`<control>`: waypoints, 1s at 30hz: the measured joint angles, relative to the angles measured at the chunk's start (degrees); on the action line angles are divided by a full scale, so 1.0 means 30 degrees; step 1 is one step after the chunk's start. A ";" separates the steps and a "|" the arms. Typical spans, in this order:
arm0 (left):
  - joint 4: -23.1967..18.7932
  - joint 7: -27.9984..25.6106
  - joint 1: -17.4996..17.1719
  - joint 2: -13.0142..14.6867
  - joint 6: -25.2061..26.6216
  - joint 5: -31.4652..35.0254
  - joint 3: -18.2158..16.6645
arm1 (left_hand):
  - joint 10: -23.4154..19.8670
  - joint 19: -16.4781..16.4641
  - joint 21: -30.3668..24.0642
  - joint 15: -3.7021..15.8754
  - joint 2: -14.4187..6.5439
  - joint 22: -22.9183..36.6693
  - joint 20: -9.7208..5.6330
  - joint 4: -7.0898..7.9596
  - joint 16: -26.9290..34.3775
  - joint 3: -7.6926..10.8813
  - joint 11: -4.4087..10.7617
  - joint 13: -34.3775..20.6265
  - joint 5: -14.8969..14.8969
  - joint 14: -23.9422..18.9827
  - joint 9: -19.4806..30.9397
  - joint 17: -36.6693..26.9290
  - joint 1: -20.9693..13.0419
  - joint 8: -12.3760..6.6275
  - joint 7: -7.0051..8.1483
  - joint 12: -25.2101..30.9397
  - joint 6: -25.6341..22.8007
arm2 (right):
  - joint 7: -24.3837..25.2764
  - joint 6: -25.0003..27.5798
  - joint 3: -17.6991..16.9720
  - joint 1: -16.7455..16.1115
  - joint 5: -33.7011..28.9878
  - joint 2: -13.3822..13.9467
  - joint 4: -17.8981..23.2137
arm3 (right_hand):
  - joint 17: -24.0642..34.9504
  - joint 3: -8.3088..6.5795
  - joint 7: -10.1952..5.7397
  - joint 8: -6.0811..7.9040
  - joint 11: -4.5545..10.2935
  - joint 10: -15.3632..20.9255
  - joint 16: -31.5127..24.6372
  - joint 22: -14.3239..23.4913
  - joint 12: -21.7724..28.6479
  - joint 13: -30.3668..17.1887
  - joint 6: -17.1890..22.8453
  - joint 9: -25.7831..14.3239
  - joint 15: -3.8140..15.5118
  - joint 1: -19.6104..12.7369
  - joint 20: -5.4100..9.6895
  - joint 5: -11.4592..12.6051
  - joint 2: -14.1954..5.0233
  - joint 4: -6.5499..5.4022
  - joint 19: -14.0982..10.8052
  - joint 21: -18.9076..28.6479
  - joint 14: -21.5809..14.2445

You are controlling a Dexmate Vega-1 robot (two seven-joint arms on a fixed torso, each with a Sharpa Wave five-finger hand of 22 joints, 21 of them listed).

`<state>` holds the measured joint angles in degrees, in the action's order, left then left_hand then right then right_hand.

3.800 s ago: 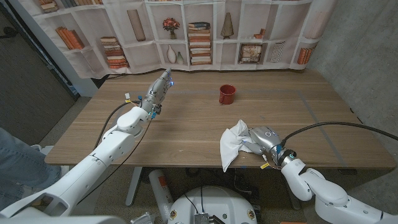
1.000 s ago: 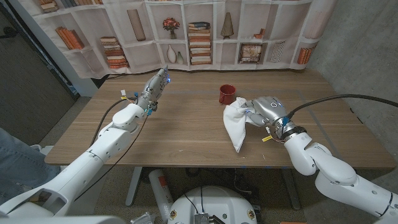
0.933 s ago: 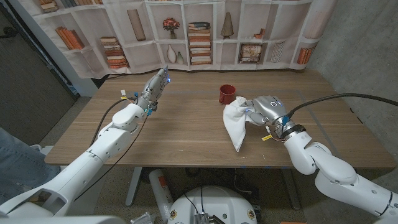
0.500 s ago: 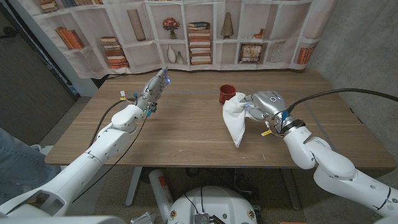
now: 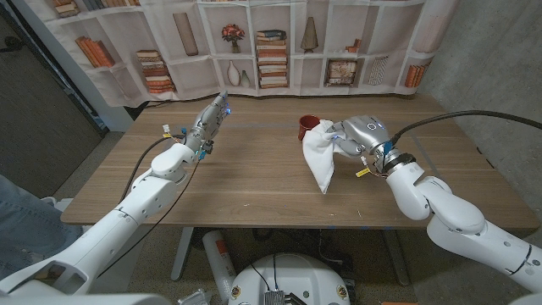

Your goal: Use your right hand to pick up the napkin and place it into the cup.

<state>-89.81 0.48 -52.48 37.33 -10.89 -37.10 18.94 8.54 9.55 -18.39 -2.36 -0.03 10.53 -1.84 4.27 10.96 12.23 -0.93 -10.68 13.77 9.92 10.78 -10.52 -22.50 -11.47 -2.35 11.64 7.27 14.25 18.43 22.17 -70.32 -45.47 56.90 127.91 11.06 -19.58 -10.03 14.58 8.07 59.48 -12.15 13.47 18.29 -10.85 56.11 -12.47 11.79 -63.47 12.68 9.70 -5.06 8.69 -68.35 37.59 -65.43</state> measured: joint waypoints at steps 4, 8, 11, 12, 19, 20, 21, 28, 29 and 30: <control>-0.0075 -0.0072 -0.0058 0.0047 0.0030 0.0000 -0.0037 | 0.0000 0.0000 0.0000 0.0000 0.0000 0.0000 0.0000 0.0000 0.0000 0.0000 0.0000 0.0000 0.0001 0.0000 0.0000 -0.0001 0.0000 0.0000 0.0000 0.0000 0.0000 | -0.0187 -0.0143 -0.0005 0.0351 0.0064 -0.0073 -0.0131 | -0.0001 0.0000 0.0000 -0.0003 0.0000 0.0000 0.0000 0.0087 -0.0002 0.0009 -0.0002 0.0004 -0.0036 0.0000 0.0000 0.0022 0.0001 0.0000 0.0000 0.0000 -0.0037; -0.0193 -0.0145 -0.0162 0.0111 0.0074 0.0000 -0.0106 | 0.0000 0.0000 0.0000 0.0000 0.0001 -0.0001 0.0000 0.0000 0.0000 0.0000 0.0000 -0.0001 0.0006 0.0000 0.0000 -0.0001 0.0001 0.0000 0.0000 0.0000 0.0000 | -0.0411 -0.0302 0.0020 0.0735 0.0090 -0.0179 -0.0277 | -0.0004 0.0001 0.0000 -0.0006 -0.0056 0.0144 0.0001 0.0087 -0.0115 0.0024 -0.0003 0.0009 0.0032 0.0000 0.0009 0.0023 0.0000 0.0001 0.0009 0.0188 -0.0106; -0.0266 -0.0212 -0.0237 0.0166 0.0092 -0.0010 -0.0173 | 0.0000 0.0000 0.0000 0.0000 0.0000 -0.0001 0.0000 0.0001 0.0000 0.0001 0.0000 0.0000 0.0007 0.0000 0.0000 -0.0001 0.0000 0.0000 0.0000 0.0000 -0.0001 | -0.0542 -0.0406 0.0091 0.0985 0.0096 -0.0254 -0.0375 | -0.0004 0.0001 0.0082 -0.0057 -0.0052 0.0148 0.0001 0.0086 -0.0115 0.0027 0.0079 0.0018 0.0032 0.0000 0.0020 0.0022 0.0000 0.0001 0.0020 0.0260 -0.0105; -0.0266 -0.0220 -0.0237 0.0166 0.0097 -0.0011 -0.0173 | 0.0000 0.0000 0.0000 0.0000 0.0000 0.0000 0.0000 0.0001 0.0000 0.0001 0.0000 0.0000 0.0007 0.0000 0.0000 0.0000 0.0000 0.0000 0.0000 0.0000 0.0000 | -0.0542 -0.0406 0.0116 0.1073 0.0096 -0.0281 -0.0409 | -0.0004 0.0001 0.0105 -0.0059 -0.0044 0.0156 0.0001 0.0086 -0.0115 0.0026 0.0102 0.0024 0.0033 0.0000 0.0052 0.0022 0.0000 0.0001 0.0052 0.0260 -0.0105; -0.0419 -0.0340 -0.0361 0.0241 0.0143 -0.0022 -0.0265 | 0.0000 0.0000 0.0000 0.0000 0.0001 0.0000 -0.0001 -0.0081 0.0000 -0.0081 0.0000 0.0000 -0.0074 0.0000 0.0000 0.0000 0.0000 0.0000 0.0000 0.0000 0.0000 | -0.0799 -0.0667 0.0356 0.1727 0.0102 -0.0507 -0.0730 | -0.0005 0.0002 0.0106 -0.0061 -0.0042 0.0157 0.0001 0.0177 -0.0149 0.0015 0.0100 0.0039 0.0000 0.0000 0.0055 0.0020 0.0000 0.0001 0.0055 0.0335 -0.0138; -0.0439 -0.0344 -0.0372 0.0250 0.0144 -0.0021 -0.0270 | 0.0000 0.0000 0.0000 0.0000 0.0001 0.0000 0.0000 -0.0081 0.0000 -0.0081 0.0000 0.0000 -0.0074 0.0000 0.0001 -0.0001 0.0000 0.0000 0.0000 0.0000 0.0000 | -0.0831 -0.0698 0.0373 0.1761 0.0103 -0.0522 -0.0752 | -0.0006 0.0002 0.0106 -0.0061 -0.0040 0.0159 0.0001 0.0177 -0.0216 0.0004 0.0100 0.0039 0.0000 0.0000 0.0055 0.0020 0.0000 0.0002 0.0055 0.0335 -0.0138; -0.0463 -0.0357 -0.0389 0.0260 0.0152 -0.0021 -0.0279 | 0.0000 0.0000 0.0110 0.0000 0.0001 -0.0001 0.0000 -0.0080 0.0000 -0.0081 0.0000 0.0000 -0.0074 0.0000 0.0000 -0.0001 0.0001 0.0000 0.0000 0.0000 0.0000 | -0.0870 -0.0730 0.0417 0.1867 0.0106 -0.0564 -0.0819 | -0.0006 0.0002 0.0106 -0.0061 -0.0038 0.0161 0.0002 0.0176 -0.0260 -0.0007 0.0100 0.0038 0.0001 0.0000 0.0056 0.0019 0.0000 0.0002 0.0056 0.0335 -0.0139; -0.0585 -0.0442 -0.0472 0.0292 0.0183 -0.0020 -0.0305 | 0.0000 0.0000 0.0131 0.0000 0.0001 -0.0001 0.0000 -0.0080 0.0000 -0.0080 0.0000 0.0000 -0.0073 0.0000 0.0000 -0.0001 0.0000 0.0000 0.0000 0.0000 0.0000 | -0.1084 -0.0889 0.0672 0.2479 0.0131 -0.0830 -0.1164 | -0.0007 -0.0031 0.0034 -0.0116 -0.0037 0.0162 0.0075 0.0177 -0.0262 -0.0011 0.0171 0.0021 0.0001 0.0000 0.0036 0.0004 0.0000 -0.0031 0.0130 0.0482 -0.0138; -0.0608 -0.0452 -0.0494 0.0299 0.0183 -0.0019 -0.0314 | 0.0000 0.0000 0.0130 0.0000 0.0000 -0.0001 0.0000 -0.0080 0.0000 -0.0080 0.0000 0.0000 -0.0073 0.0000 0.0000 -0.0001 0.0000 0.0000 0.0000 0.0000 0.0000 | -0.1149 -0.0940 0.0714 0.2567 0.0130 -0.0862 -0.1208 | -0.0007 -0.0031 0.0034 -0.0117 -0.0037 0.0162 0.0089 0.0176 -0.0262 -0.0010 0.0171 0.0021 0.0000 0.0000 0.0006 0.0003 0.0000 -0.0031 0.0161 0.0482 -0.0139; -0.0608 -0.0454 -0.0494 0.0299 0.0183 -0.0019 -0.0314 | 0.0000 0.0000 0.0130 0.0000 0.0001 -0.0001 0.0000 -0.0080 0.0000 -0.0080 0.0000 0.0000 -0.0073 -0.0001 0.0000 -0.0001 0.0000 0.0000 0.0000 0.0000 0.0000 | -0.1149 -0.0940 0.0731 0.2606 0.0130 -0.0878 -0.1226 | -0.0007 -0.0031 0.0033 -0.0118 -0.0045 0.0170 0.0089 0.0175 -0.0262 -0.0010 0.0170 0.0020 -0.0032 0.0000 0.0006 0.0002 0.0001 -0.0032 0.0161 0.0482 -0.0172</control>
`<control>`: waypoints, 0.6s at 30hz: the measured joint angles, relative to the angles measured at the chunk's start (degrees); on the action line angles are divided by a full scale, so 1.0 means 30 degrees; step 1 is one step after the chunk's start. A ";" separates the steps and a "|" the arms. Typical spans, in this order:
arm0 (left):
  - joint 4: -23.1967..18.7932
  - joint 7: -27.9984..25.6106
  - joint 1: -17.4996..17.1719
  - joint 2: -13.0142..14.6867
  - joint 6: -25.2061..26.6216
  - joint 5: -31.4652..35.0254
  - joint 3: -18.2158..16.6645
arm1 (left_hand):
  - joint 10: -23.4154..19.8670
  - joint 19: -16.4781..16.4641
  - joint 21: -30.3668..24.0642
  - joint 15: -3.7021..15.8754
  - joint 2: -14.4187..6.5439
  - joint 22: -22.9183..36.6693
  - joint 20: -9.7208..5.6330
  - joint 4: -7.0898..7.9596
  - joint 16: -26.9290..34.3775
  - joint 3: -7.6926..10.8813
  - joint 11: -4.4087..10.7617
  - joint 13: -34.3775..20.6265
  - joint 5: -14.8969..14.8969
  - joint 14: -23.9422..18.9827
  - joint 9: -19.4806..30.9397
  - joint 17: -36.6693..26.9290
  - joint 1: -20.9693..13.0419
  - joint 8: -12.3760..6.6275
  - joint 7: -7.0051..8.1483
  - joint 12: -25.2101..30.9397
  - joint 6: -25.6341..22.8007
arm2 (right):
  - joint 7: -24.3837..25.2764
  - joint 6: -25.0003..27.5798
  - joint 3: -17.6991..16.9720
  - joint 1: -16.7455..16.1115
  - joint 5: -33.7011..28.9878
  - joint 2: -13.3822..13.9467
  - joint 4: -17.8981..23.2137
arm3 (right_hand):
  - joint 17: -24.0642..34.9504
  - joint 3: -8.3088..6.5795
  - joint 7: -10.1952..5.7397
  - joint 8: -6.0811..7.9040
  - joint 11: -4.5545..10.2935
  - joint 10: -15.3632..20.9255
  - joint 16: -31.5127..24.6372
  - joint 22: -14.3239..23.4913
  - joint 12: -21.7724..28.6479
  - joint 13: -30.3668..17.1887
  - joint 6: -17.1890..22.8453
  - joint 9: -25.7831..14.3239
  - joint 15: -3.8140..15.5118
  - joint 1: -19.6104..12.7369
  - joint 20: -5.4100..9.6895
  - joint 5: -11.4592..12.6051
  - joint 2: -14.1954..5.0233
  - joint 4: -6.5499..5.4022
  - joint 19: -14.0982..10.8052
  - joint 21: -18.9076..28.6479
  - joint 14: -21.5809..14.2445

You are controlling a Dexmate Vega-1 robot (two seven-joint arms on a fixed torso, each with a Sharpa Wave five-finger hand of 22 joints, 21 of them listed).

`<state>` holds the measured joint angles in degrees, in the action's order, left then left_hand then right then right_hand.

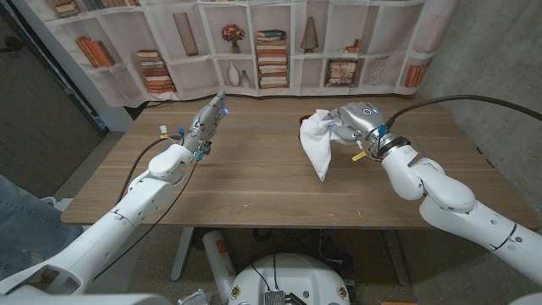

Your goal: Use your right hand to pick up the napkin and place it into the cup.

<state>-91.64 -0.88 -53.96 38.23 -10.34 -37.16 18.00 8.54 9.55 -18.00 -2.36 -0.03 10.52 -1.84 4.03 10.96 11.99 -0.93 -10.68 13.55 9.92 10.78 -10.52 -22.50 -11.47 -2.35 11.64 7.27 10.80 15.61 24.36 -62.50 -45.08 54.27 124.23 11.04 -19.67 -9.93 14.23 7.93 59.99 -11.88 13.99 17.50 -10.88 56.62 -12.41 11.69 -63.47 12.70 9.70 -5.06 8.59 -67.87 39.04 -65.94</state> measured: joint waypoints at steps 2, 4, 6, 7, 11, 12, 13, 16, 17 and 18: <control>0.0000 -0.0012 0.0000 0.0000 0.0000 0.0000 0.0000 | 0.0000 0.0000 0.0000 0.0000 0.0000 0.0000 0.0000 0.0000 0.0000 0.0000 0.0000 0.0000 0.0001 0.0000 0.0000 0.0001 0.0000 0.0000 0.0000 0.0000 0.0000 | 0.0000 0.0000 0.0086 0.0182 0.0000 -0.0070 -0.0088 | 0.0000 -0.0001 0.0000 -0.0012 -0.0062 0.0066 0.0000 0.0000 -0.0001 0.0000 0.0000 0.0000 -0.0001 0.0000 0.0001 -0.0001 0.0000 0.0000 0.0000 0.0000 -0.0002; -0.0032 -0.0016 -0.0067 0.0010 0.0000 0.0000 -0.0035 | 0.0000 0.0000 -0.0001 0.0000 -0.0023 0.0000 0.0000 0.0000 0.0000 0.0000 0.0000 0.0000 0.0003 0.0000 0.0000 0.0000 -0.0023 0.0000 0.0000 0.0000 0.0000 | -0.0149 -0.0063 0.0183 0.0386 0.0000 -0.0145 -0.0189 | 0.0000 0.0000 0.0000 -0.0014 -0.0061 0.0067 0.0000 0.0000 -0.0002 0.0001 -0.0001 0.0000 0.0000 0.0000 0.0001 -0.0003 0.0000 0.0000 0.0000 0.0123 -0.0002; -0.0034 -0.0017 -0.0104 0.0013 0.0000 0.0000 -0.0049 | 0.0000 0.0000 -0.0001 0.0000 -0.0101 0.0000 0.0000 0.0001 0.0000 0.0001 0.0000 0.0000 0.0006 0.0000 0.0000 0.0000 -0.0101 0.0000 0.0000 0.0000 0.0000 | -0.0238 -0.0083 0.0266 0.0542 -0.0007 -0.0200 -0.0286 | -0.0001 0.0000 -0.0001 -0.0015 -0.0060 0.0068 0.0000 -0.0001 -0.0102 0.0002 -0.0001 0.0000 0.0001 0.0000 0.0001 -0.0005 0.0000 0.0000 0.0000 0.0149 -0.0004; -0.0036 -0.0019 -0.0114 0.0016 0.0000 0.0000 -0.0054 | -0.0001 0.0000 -0.0002 0.0000 -0.0101 0.0000 0.0000 0.0001 0.0000 0.0001 0.0000 0.0000 0.0006 0.0000 0.0000 0.0000 -0.0101 0.0000 0.0000 0.0000 0.0000 | -0.0266 -0.0091 0.0316 0.0645 -0.0011 -0.0236 -0.0342 | -0.0002 0.0000 -0.0001 -0.0015 -0.0060 0.0068 0.0000 -0.0001 -0.0148 0.0001 -0.0002 0.0001 0.0034 0.0000 0.0001 -0.0008 0.0000 0.0000 0.0000 0.0149 -0.0037; -0.0038 -0.0022 -0.0148 0.0026 -0.0024 -0.0006 -0.0074 | 0.0000 0.0000 0.0072 0.0000 -0.0101 0.0000 0.0000 0.0001 0.0000 0.0001 0.0000 0.0000 0.0007 0.0001 0.0000 0.0000 -0.0101 0.0000 0.0000 0.0000 0.0000 | -0.0337 -0.0109 0.0523 0.1005 -0.0026 -0.0395 -0.0527 | -0.0003 0.0000 -0.0001 -0.0088 -0.0056 0.0072 0.0000 -0.0001 -0.0180 0.0002 -0.0003 0.0000 0.0064 0.0000 0.0003 -0.0021 0.0000 0.0000 -0.0001 0.0150 -0.0067; -0.0038 -0.0021 -0.0148 0.0026 -0.0033 -0.0008 -0.0074 | 0.0000 0.0000 0.0072 0.0000 -0.0102 0.0001 0.0000 0.0001 0.0000 0.0001 0.0000 0.0000 0.0007 0.0000 0.0000 0.0000 -0.0102 0.0000 0.0000 0.0000 0.0000 | -0.0337 -0.0109 0.0549 0.1050 -0.0026 -0.0415 -0.0549 | -0.0004 0.0001 -0.0001 -0.0089 -0.0055 0.0072 0.0000 -0.0002 -0.0181 0.0002 -0.0003 0.0001 0.0064 0.0000 0.0003 -0.0022 0.0000 0.0001 -0.0001 0.0215 -0.0067; -0.0063 -0.0021 -0.0215 0.0060 -0.0049 -0.0014 -0.0119 | 0.0000 0.0000 0.0072 0.0000 -0.0101 0.0000 0.0000 0.0001 0.0000 0.0001 0.0000 0.0000 0.0007 0.0001 0.0000 0.0000 -0.0101 0.0000 0.0000 0.0000 0.0000 | -0.0517 -0.0144 0.0605 0.1149 -0.0078 -0.0458 -0.0596 | -0.0002 0.0001 -0.0001 -0.0089 -0.0055 0.0073 0.0001 -0.0002 -0.0181 0.0002 -0.0003 0.0001 0.0064 0.0000 0.0003 -0.0023 0.0000 0.0001 -0.0001 0.0278 -0.0067; -0.0066 -0.0022 -0.0222 0.0064 -0.0095 -0.0032 -0.0122 | 0.0000 0.0000 0.0072 0.0000 -0.0101 0.0000 0.0000 0.0041 0.0000 -0.0038 0.0000 0.0000 0.0008 0.0000 0.0000 0.0000 -0.0101 0.0000 0.0000 0.0000 0.0000 | -0.0535 -0.0145 0.0759 0.1414 -0.0086 -0.0578 -0.0710 | 0.0011 0.0001 -0.0001 -0.0090 -0.0117 0.0139 0.0001 -0.0003 -0.0183 0.0009 -0.0004 0.0001 0.0065 0.0000 0.0004 -0.0031 0.0000 0.0001 -0.0001 0.0296 -0.0068; -0.0066 -0.0022 -0.0222 0.0064 -0.0105 -0.0039 -0.0122 | 0.0000 0.0000 0.0072 0.0000 -0.0101 0.0000 0.0000 0.0082 0.0000 -0.0080 0.0000 0.0000 0.0007 0.0000 0.0000 0.0000 -0.0101 0.0000 0.0000 0.0000 0.0000 | -0.0535 -0.0145 0.0830 0.1532 -0.0086 -0.0633 -0.0762 | 0.0012 0.0001 -0.0001 -0.0091 -0.0117 0.0139 0.0001 -0.0003 -0.0184 0.0009 -0.0004 0.0002 0.0065 0.0000 0.0004 -0.0035 0.0000 0.0001 -0.0002 0.0296 -0.0068; -0.0066 -0.0021 -0.0222 0.0064 -0.0108 -0.0043 -0.0122 | 0.0000 0.0000 0.0072 0.0000 -0.0101 0.0000 0.0000 0.0081 0.0000 -0.0079 0.0000 0.0000 0.0007 0.0000 0.0000 0.0000 -0.0101 0.0000 0.0001 0.0000 0.0000 | -0.0535 -0.0145 0.0842 0.1552 -0.0086 -0.0641 -0.0773 | 0.0013 0.0001 -0.0001 -0.0092 -0.0117 0.0139 0.0000 -0.0003 -0.0184 0.0011 -0.0004 0.0002 0.0065 0.0000 0.0004 -0.0037 0.0000 0.0001 -0.0002 0.0296 -0.0068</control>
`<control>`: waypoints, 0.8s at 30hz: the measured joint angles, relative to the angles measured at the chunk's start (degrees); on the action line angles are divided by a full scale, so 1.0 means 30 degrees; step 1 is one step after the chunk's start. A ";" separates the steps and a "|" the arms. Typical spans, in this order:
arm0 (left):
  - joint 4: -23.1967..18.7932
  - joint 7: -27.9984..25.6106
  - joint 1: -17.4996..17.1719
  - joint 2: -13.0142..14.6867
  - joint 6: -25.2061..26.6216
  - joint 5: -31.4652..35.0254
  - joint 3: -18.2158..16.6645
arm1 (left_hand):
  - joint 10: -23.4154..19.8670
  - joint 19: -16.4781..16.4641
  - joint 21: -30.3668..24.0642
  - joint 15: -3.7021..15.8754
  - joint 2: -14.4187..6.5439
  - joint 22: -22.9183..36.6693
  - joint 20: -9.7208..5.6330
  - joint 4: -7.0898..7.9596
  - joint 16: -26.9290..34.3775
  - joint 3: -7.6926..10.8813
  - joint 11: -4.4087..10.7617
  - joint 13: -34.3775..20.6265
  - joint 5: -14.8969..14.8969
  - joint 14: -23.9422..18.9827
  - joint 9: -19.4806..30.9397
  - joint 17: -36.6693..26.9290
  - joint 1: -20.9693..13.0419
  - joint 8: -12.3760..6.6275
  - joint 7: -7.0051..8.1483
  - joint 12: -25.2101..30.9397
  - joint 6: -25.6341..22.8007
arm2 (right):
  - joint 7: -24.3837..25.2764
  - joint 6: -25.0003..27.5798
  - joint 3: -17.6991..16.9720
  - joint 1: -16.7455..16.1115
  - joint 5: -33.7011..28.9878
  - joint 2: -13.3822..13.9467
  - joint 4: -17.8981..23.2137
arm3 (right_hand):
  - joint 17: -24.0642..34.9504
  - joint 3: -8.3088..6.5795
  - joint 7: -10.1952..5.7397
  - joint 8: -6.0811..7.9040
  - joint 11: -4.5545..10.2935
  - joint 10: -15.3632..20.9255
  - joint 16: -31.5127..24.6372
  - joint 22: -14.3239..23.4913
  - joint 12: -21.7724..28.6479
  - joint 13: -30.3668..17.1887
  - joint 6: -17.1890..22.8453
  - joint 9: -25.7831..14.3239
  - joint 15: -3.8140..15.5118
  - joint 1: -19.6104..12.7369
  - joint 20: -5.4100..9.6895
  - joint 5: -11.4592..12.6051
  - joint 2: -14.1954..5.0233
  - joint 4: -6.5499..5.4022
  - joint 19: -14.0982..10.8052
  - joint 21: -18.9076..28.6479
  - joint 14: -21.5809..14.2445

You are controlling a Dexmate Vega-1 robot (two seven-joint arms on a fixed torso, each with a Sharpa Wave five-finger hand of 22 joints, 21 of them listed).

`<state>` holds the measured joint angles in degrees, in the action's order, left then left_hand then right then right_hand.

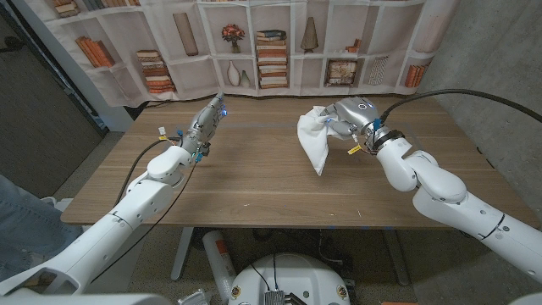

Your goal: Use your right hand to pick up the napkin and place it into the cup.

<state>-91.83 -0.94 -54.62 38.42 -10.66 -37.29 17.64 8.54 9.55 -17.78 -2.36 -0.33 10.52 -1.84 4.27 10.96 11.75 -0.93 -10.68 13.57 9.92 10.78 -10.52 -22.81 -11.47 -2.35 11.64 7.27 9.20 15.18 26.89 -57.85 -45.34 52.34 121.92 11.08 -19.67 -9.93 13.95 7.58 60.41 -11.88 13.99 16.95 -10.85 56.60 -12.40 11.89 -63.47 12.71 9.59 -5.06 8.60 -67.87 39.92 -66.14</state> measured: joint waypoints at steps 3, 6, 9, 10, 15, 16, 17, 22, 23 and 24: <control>-0.0092 0.0001 -0.0106 0.0071 -0.0010 -0.0008 -0.0071 | 0.0000 0.0000 0.0000 0.0000 0.0000 0.0000 0.0000 0.0000 0.0000 0.0000 0.0000 0.0001 0.0000 0.0000 0.0000 0.0001 0.0000 0.0000 -0.0001 0.0000 -0.0001 | -0.0288 -0.0028 0.0162 0.0267 -0.0139 -0.0119 -0.0124 | 0.0001 0.0079 0.0001 -0.0012 0.0001 0.0000 0.0000 -0.0001 -0.0001 -0.0001 -0.0001 0.0001 0.0000 0.0000 0.0001 -0.0002 0.0000 -0.0077 0.0000 0.0000 0.0000; -0.0144 0.0006 -0.0130 0.0127 -0.0011 -0.0011 -0.0084 | 0.0000 0.0000 0.0000 0.0000 0.0000 -0.0001 0.0000 0.0000 0.0000 0.0000 0.0000 0.0001 0.0000 0.0000 0.0000 0.0000 0.0000 0.0000 -0.0001 0.0000 0.0000 | -0.0408 -0.0050 0.0360 0.0596 -0.0203 -0.0285 -0.0332 | 0.0000 0.0079 0.0000 -0.0015 0.0001 0.0001 0.0000 -0.0002 -0.0038 -0.0076 -0.0001 0.0003 0.0001 0.0000 0.0001 -0.0012 0.0000 -0.0077 0.0000 0.0116 0.0000; -0.0161 0.0014 -0.0143 0.0149 -0.0011 -0.0013 -0.0088 | 0.0000 0.0000 0.0000 0.0000 0.0000 0.0000 0.0000 0.0000 0.0000 0.0001 0.0000 0.0000 0.0001 0.0000 0.0000 0.0000 0.0000 0.0000 -0.0001 0.0000 0.0000 | -0.0458 -0.0050 0.0499 0.0824 -0.0227 -0.0411 -0.0482 | 0.0000 0.0080 0.0014 -0.0052 0.0003 0.0003 0.0000 -0.0002 -0.0038 -0.0080 0.0013 0.0004 0.0001 -0.0001 0.0002 0.0056 -0.0001 -0.0076 -0.0001 0.0118 0.0000; -0.0200 0.0015 -0.0171 0.0164 -0.0011 -0.0013 -0.0091 | 0.0000 0.0000 0.0072 0.0000 0.0000 0.0000 0.0000 0.0000 0.0000 0.0001 0.0000 0.0000 0.0001 0.0000 0.0000 0.0001 0.0000 0.0000 0.0000 0.0000 0.0000 | -0.0545 -0.0062 0.0568 0.0943 -0.0273 -0.0470 -0.0556 | -0.0001 0.0080 0.0059 -0.0069 0.0055 0.0056 -0.0001 -0.0002 -0.0039 -0.0079 0.0057 0.0006 0.0001 -0.0001 0.0002 0.0057 0.0000 -0.0076 -0.0001 0.0186 0.0000; -0.0258 0.0008 -0.0210 0.0182 -0.0012 -0.0015 -0.0108 | 0.0000 0.0000 0.0072 0.0000 0.0000 0.0000 0.0000 0.0000 0.0000 0.0001 0.0000 0.0000 0.0001 0.0001 0.0000 0.0000 0.0000 0.0000 0.0000 0.0000 0.0000 | -0.0644 -0.0066 0.0841 0.1390 -0.0310 -0.0688 -0.0849 | -0.0002 0.0080 0.0035 -0.0092 0.0064 0.0065 0.0000 -0.0002 -0.0113 -0.0079 0.0176 0.0015 0.0007 -0.0002 0.0003 0.0057 0.0000 -0.0075 -0.0002 0.0228 -0.0007; -0.0258 0.0004 -0.0210 0.0182 -0.0011 -0.0015 -0.0108 | 0.0000 0.0000 0.0071 0.0000 0.0001 0.0000 0.0000 0.0000 0.0000 0.0001 0.0000 0.0000 0.0001 0.0000 0.0000 0.0000 0.0001 0.0000 -0.0001 0.0000 0.0000 | -0.0644 -0.0066 0.0876 0.1448 -0.0310 -0.0713 -0.0883 | -0.0003 0.0081 0.0035 -0.0124 0.0064 0.0066 0.0000 -0.0003 -0.0150 -0.0079 0.0176 0.0013 0.0043 -0.0002 0.0002 0.0057 0.0000 -0.0075 -0.0002 0.0258 -0.0041; -0.0258 -0.0008 -0.0210 0.0182 -0.0011 -0.0017 -0.0108 | 0.0000 0.0000 0.0071 0.0000 0.0001 0.0000 0.0000 0.0000 0.0000 0.0001 0.0000 0.0000 0.0001 0.0000 0.0000 0.0000 0.0000 0.0000 -0.0001 0.0000 0.0000 | -0.0644 -0.0066 0.0943 0.1565 -0.0310 -0.0766 -0.0962 | -0.0003 0.0081 0.0035 -0.0126 0.0065 0.0066 0.0000 0.0014 -0.0151 -0.0079 0.0176 0.0011 0.0042 -0.0002 0.0003 0.0057 0.0000 -0.0075 -0.0002 0.0258 -0.0042; -0.0470 -0.0081 -0.0478 0.0313 -0.0012 -0.0032 -0.0249 | 0.0000 0.0000 0.0071 0.0000 0.0001 0.0000 0.0000 -0.0077 0.0000 -0.0077 0.0000 0.0000 0.0002 0.0001 0.0000 0.0000 0.0001 0.0000 -0.0001 0.0000 0.0000 | -0.0879 -0.0179 0.1192 0.1965 -0.0368 -0.0989 -0.1279 | 0.0090 0.0081 0.0035 -0.0130 0.0066 0.0068 -0.0001 0.0092 -0.0187 -0.0079 0.0175 -0.0002 -0.0059 -0.0050 0.0003 0.0056 0.0048 -0.0074 -0.0002 0.0333 -0.0148; -0.0524 -0.0115 -0.0545 0.0353 -0.0011 -0.0043 -0.0290 | 0.0000 0.0000 0.0071 0.0000 0.0001 0.0000 0.0000 -0.0077 0.0000 -0.0077 0.0000 0.0000 0.0002 0.0000 0.0000 0.0000 0.0001 0.0000 0.0000 0.0000 0.0000 | -0.0879 -0.0179 0.1231 0.2028 -0.0368 -0.1025 -0.1327 | 0.0092 0.0082 0.0035 -0.0130 0.0067 0.0069 0.0000 0.0092 -0.0188 -0.0077 0.0175 -0.0002 -0.0033 -0.0050 0.0003 0.0055 0.0048 -0.0074 -0.0002 0.0333 -0.0175; -0.0535 -0.0133 -0.0565 0.0366 -0.0012 -0.0048 -0.0304 | 0.0000 0.0000 0.0071 0.0000 0.0001 0.0000 0.0000 -0.0077 0.0000 -0.0077 0.0000 0.0000 0.0002 0.0000 0.0000 0.0000 0.0001 0.0000 0.0000 0.0000 0.0000 | -0.0926 -0.0192 0.1312 0.2163 -0.0375 -0.1100 -0.1423 | 0.0092 0.0082 0.0035 -0.0130 0.0070 0.0072 0.0000 0.0092 -0.0189 -0.0077 0.0175 -0.0002 -0.0032 -0.0051 0.0003 0.0055 0.0048 -0.0074 -0.0002 0.0333 -0.0176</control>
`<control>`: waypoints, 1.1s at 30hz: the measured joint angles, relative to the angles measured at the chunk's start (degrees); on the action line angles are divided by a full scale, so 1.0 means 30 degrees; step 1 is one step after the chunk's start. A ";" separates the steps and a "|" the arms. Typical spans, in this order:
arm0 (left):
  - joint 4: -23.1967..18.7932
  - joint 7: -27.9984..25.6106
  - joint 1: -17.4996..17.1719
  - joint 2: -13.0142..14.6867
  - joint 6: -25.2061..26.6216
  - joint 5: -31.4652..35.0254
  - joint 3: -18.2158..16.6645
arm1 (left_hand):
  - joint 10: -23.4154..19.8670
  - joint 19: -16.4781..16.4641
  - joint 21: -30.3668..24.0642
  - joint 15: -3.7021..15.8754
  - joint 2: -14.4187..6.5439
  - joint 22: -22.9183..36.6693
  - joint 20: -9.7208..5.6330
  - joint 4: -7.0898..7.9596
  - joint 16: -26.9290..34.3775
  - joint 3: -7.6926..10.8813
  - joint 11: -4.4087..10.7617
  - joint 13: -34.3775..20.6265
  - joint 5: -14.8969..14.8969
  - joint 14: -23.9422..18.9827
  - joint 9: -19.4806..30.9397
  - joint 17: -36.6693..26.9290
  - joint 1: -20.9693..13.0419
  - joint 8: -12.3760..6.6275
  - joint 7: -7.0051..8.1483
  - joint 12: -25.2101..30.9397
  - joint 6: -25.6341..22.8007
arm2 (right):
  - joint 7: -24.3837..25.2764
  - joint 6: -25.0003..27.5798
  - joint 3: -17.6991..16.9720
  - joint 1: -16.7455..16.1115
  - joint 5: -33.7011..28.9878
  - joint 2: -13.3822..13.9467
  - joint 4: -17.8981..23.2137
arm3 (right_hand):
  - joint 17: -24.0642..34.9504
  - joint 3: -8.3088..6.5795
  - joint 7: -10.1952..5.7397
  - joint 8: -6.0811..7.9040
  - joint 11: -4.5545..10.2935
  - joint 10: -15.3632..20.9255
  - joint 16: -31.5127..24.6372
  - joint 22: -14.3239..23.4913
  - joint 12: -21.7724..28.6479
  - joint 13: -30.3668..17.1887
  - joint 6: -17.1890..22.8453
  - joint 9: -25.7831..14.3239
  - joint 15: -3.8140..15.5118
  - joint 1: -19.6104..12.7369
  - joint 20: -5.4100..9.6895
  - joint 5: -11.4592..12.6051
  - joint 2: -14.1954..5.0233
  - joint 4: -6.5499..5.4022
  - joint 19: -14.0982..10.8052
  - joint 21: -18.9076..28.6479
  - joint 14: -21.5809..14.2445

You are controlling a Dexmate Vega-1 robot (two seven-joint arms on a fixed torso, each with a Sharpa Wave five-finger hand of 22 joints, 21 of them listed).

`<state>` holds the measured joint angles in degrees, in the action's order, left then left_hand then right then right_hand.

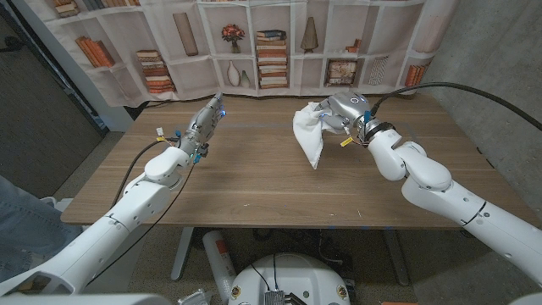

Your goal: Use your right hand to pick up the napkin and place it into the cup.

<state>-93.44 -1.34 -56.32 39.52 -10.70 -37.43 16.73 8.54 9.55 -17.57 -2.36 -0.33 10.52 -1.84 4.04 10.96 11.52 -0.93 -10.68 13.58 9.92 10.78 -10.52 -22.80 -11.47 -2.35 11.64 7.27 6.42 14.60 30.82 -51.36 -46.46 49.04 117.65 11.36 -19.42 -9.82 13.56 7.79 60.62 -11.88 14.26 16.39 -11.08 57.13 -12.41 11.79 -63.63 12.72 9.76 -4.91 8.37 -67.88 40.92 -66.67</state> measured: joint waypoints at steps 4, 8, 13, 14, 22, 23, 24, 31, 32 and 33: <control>-0.0129 -0.0072 -0.0181 0.0055 -0.0009 -0.0017 -0.0103 | 0.0000 0.0000 0.0000 0.0000 0.0000 0.0000 0.0000 0.0000 0.0000 0.0000 0.0000 0.0000 0.0000 0.0000 0.0000 0.0000 0.0000 0.0000 0.0000 0.0000 0.0000 | -0.0073 -0.0010 0.0169 0.0289 -0.0032 -0.0159 -0.0190 | 0.0001 0.0001 0.0000 -0.0014 0.0036 0.0035 0.0000 0.0088 -0.0033 0.0003 -0.0001 -0.0001 0.0001 0.0000 0.0000 -0.0003 0.0000 0.0001 0.0000 0.0145 -0.0001; -0.0251 -0.0177 -0.0319 0.0101 -0.0087 -0.0027 -0.0186 | 0.0000 0.0000 0.0074 0.0000 0.0000 0.0000 0.0000 0.0000 0.0000 0.0000 0.0000 0.0000 0.0000 0.0000 0.0000 0.0000 0.0000 0.0000 0.0000 0.0000 0.0000 | -0.0125 -0.0022 0.0372 0.0624 -0.0051 -0.0348 -0.0467 | 0.0000 -0.0007 0.0000 -0.0015 0.0002 0.0068 0.0000 0.0088 -0.0049 0.0007 -0.0003 0.0000 0.0002 -0.0067 -0.0074 -0.0016 -0.0066 -0.0008 0.0073 0.0146 -0.0001; -0.0485 -0.0298 -0.0605 0.0189 -0.0131 -0.0030 -0.0335 | 0.0000 0.0000 0.0074 0.0000 0.0000 0.0000 0.0000 0.0000 0.0000 0.0000 0.0000 0.0000 0.0000 0.0000 0.0000 0.0000 0.0000 0.0000 0.0000 0.0000 0.0000 | -0.0152 -0.0017 0.0615 0.0964 -0.0086 -0.0578 -0.0774 | 0.0000 -0.0056 -0.0001 -0.0035 -0.0003 0.0075 0.0000 0.0090 -0.0071 0.0015 -0.0004 0.0001 0.0005 -0.0067 -0.0142 -0.0023 -0.0067 -0.0057 0.0142 0.0295 -0.0004; -0.0487 -0.0305 -0.0607 0.0190 -0.0131 -0.0031 -0.0336 | 0.0000 0.0000 0.0074 0.0000 -0.0030 0.0000 0.0000 0.0001 0.0000 0.0001 0.0000 0.0000 0.0001 0.0000 0.0000 0.0000 -0.0030 0.0000 0.0000 0.0000 0.0000 | -0.0152 -0.0014 0.0687 0.1045 -0.0127 -0.0631 -0.0834 | 0.0000 -0.0056 0.0000 -0.0056 -0.0002 0.0075 0.0000 0.0090 -0.0071 0.0017 -0.0004 0.0001 0.0006 -0.0067 -0.0142 -0.0024 -0.0067 -0.0057 0.0142 0.0296 -0.0004; -0.0748 -0.0468 -0.0920 0.0334 -0.0195 -0.0031 -0.0498 | 0.0000 0.0000 0.0073 0.0000 -0.0076 0.0000 -0.0001 0.0001 0.0000 0.0001 0.0000 0.0000 0.0001 0.0000 0.0000 0.0000 -0.0076 0.0000 0.0000 0.0000 0.0000 | -0.0231 0.0025 0.1242 0.1751 -0.0408 -0.1095 -0.1429 | -0.0003 -0.0057 -0.0001 -0.0148 0.0027 0.0104 0.0000 0.0088 -0.0142 0.0004 -0.0006 0.0002 0.0030 -0.0067 -0.0140 -0.0044 -0.0067 -0.0058 0.0140 0.0296 -0.0028; -0.0748 -0.0474 -0.0920 0.0334 -0.0197 -0.0031 -0.0498 | 0.0000 0.0000 0.0073 0.0000 -0.0076 0.0000 0.0000 0.0001 0.0000 0.0001 0.0000 0.0000 0.0001 -0.0001 0.0000 0.0000 -0.0076 0.0000 0.0000 0.0000 0.0000 | -0.0231 0.0025 0.1270 0.1791 -0.0408 -0.1122 -0.1461 | -0.0004 -0.0056 -0.0001 -0.0150 0.0028 0.0105 0.0000 0.0087 -0.0142 0.0002 -0.0005 0.0002 0.0031 -0.0067 -0.0139 -0.0051 -0.0067 -0.0058 0.0139 0.0296 -0.0028; -0.0791 -0.0486 -0.0988 0.0366 -0.0208 -0.0031 -0.0545 | 0.0000 0.0000 0.0073 0.0000 -0.0076 0.0000 0.0000 0.0001 0.0000 0.0001 0.0000 0.0000 0.0001 0.0000 0.0000 -0.0001 -0.0076 0.0000 -0.0001 0.0000 0.0000 | -0.0274 0.0058 0.1359 0.1925 -0.0475 -0.1213 -0.1567 | -0.0004 -0.0057 -0.0001 -0.0159 0.0028 0.0104 0.0000 0.0087 -0.0142 0.0001 -0.0006 0.0003 0.0031 -0.0068 -0.0139 -0.0054 -0.0067 -0.0058 0.0139 0.0296 -0.0028; -0.0845 -0.0495 -0.1116 0.0388 -0.0251 -0.0031 -0.0607 | 0.0000 0.0000 0.0148 0.0000 -0.0076 0.0000 0.0000 0.0001 0.0000 0.0001 0.0000 0.0001 0.0001 0.0000 0.0000 0.0000 -0.0076 0.0000 0.0000 0.0000 0.0000 | -0.0380 0.0164 0.1794 0.2557 -0.0614 -0.1628 -0.2180 | -0.0007 -0.0056 -0.0001 -0.0164 0.0033 0.0107 0.0000 0.0086 -0.0254 -0.0017 -0.0007 0.0006 0.0031 -0.0062 -0.0210 -0.0011 -0.0073 -0.0057 0.0210 0.0444 -0.0027; -0.0848 -0.0494 -0.1132 0.0392 -0.0254 -0.0030 -0.0618 | 0.0000 0.0000 0.0147 0.0000 -0.0076 -0.0001 0.0000 0.0001 0.0000 0.0001 0.0000 0.0000 0.0001 0.0000 0.0000 0.0001 -0.0076 0.0000 0.0000 0.0000 0.0000 | -0.0389 0.0180 0.1821 0.2601 -0.0632 -0.1656 -0.2223 | -0.0007 -0.0056 -0.0001 -0.0164 0.0034 0.0109 0.0000 0.0086 -0.0255 -0.0017 -0.0008 0.0007 0.0031 -0.0062 -0.0209 -0.0011 -0.0073 -0.0057 0.0209 0.0443 -0.0027; -0.0850 -0.0495 -0.1147 0.0394 -0.0259 -0.0030 -0.0630 | 0.0000 0.0000 0.0147 0.0000 -0.0075 0.0000 -0.0001 0.0001 0.0000 0.0002 0.0000 0.0000 0.0001 0.0000 0.0000 -0.0001 -0.0076 0.0000 0.0000 0.0000 0.0000 | -0.0391 0.0205 0.1896 0.2705 -0.0667 -0.1718 -0.2320 | -0.0008 -0.0055 -0.0001 -0.0165 0.0037 0.0111 0.0000 0.0087 -0.0255 -0.0017 -0.0008 0.0007 0.0031 -0.0060 -0.0209 -0.0011 -0.0075 -0.0056 0.0209 0.0444 -0.0027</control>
<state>-95.99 -2.82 -59.76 40.70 -11.48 -37.52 14.83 8.54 9.55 -17.13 -2.36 -0.55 10.52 -1.84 4.04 10.96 11.52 -0.93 -10.68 13.58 9.92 10.78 -10.52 -23.03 -11.47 -2.35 11.64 7.27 5.24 15.22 36.51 -43.24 -48.47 43.89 110.68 11.33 -19.59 -9.83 13.07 7.90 60.95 -11.88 14.52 15.62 -11.13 57.11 -12.39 11.89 -63.81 12.09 9.72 -5.14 8.20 -67.25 42.25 -66.75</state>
